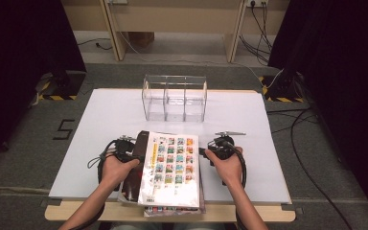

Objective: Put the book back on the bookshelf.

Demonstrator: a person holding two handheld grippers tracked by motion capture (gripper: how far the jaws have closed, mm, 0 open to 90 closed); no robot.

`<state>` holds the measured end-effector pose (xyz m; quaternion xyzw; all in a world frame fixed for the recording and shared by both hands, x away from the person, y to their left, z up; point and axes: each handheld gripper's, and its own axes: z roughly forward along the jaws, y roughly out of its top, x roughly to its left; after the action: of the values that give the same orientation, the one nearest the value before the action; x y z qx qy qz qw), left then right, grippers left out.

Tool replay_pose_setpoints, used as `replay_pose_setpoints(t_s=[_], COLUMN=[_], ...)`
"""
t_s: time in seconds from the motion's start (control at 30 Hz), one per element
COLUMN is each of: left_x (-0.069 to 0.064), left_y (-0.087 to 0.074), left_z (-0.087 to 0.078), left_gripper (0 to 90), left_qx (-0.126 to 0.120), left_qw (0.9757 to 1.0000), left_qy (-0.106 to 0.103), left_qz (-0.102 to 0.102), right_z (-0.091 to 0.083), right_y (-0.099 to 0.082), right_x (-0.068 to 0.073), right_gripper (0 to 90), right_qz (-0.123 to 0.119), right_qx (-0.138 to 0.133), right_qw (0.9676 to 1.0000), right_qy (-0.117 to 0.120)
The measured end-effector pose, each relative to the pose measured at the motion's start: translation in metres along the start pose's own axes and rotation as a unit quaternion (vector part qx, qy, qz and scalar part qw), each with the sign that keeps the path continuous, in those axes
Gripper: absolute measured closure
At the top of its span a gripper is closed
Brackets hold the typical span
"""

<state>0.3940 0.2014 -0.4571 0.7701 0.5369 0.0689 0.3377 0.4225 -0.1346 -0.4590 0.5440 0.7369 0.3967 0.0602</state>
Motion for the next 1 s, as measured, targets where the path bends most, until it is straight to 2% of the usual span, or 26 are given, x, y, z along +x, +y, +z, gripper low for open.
replay_pose_setpoints(t_s=[0.13, 0.2, 0.23, 0.37, 0.47, 0.57, 0.6, 0.67, 0.77, 0.8, 0.83, 0.87, 1.0], left_x=[-0.002, -0.004, -0.004, -0.012, -0.020, -0.021, -0.020, -0.022, -0.022, -0.021, -0.021, -0.021, -0.021], left_y=[-0.001, -0.002, -0.002, -0.004, -0.005, -0.005, -0.005, -0.005, -0.005, -0.006, -0.006, -0.006, -0.005], left_z=[-0.001, -0.001, -0.001, 0.000, 0.002, 0.003, 0.003, 0.003, 0.004, 0.004, 0.004, 0.005, 0.005], left_gripper=[89.9, 89.9, 89.9, 89.9, 89.9, 89.9, 89.7, 89.7, 89.5, 89.5, 89.5, 89.5, 89.4], left_qx=[0.005, 0.010, 0.010, 0.015, 0.023, 0.024, 0.024, 0.024, 0.023, 0.023, 0.023, 0.022, 0.025], left_qw=[1.0000, 0.9998, 0.9998, 0.9994, 0.9989, 0.9989, 0.9989, 0.9991, 0.9992, 0.9993, 0.9993, 0.9993, 0.9993], left_qy=[-0.005, -0.019, -0.019, -0.031, -0.039, -0.037, -0.038, -0.030, -0.027, -0.025, -0.025, -0.024, -0.022], left_qz=[-0.001, -0.005, -0.005, 0.003, 0.012, 0.013, 0.011, 0.018, 0.019, 0.016, 0.016, 0.016, 0.017], right_z=[0.007, 0.011, 0.011, 0.018, 0.023, 0.025, 0.028, 0.030, 0.033, 0.036, 0.036, 0.040, 0.040], right_y=[0.005, 0.007, 0.007, 0.012, 0.015, 0.017, 0.018, 0.019, 0.018, 0.017, 0.017, 0.015, 0.015], right_x=[0.000, -0.001, -0.001, -0.003, -0.006, -0.010, -0.012, -0.014, -0.016, -0.019, -0.019, -0.021, -0.020], right_gripper=[52.4, 51.4, 51.4, 48.9, 45.2, 44.1, 41.7, 40.0, 37.7, 35.8, 35.8, 34.7, 34.6], right_qz=[0.010, 0.017, 0.017, 0.023, 0.040, 0.052, 0.065, 0.072, 0.081, 0.101, 0.101, 0.117, 0.115], right_qx=[0.011, 0.017, 0.017, 0.031, 0.040, 0.043, 0.049, 0.053, 0.053, 0.055, 0.055, 0.053, 0.052], right_qw=[0.9998, 0.9995, 0.9995, 0.9990, 0.9981, 0.9972, 0.9959, 0.9949, 0.9937, 0.9909, 0.9909, 0.9881, 0.9885], right_qy=[0.014, 0.019, 0.019, 0.024, 0.026, 0.032, 0.040, 0.047, 0.056, 0.069, 0.069, 0.085, 0.083])
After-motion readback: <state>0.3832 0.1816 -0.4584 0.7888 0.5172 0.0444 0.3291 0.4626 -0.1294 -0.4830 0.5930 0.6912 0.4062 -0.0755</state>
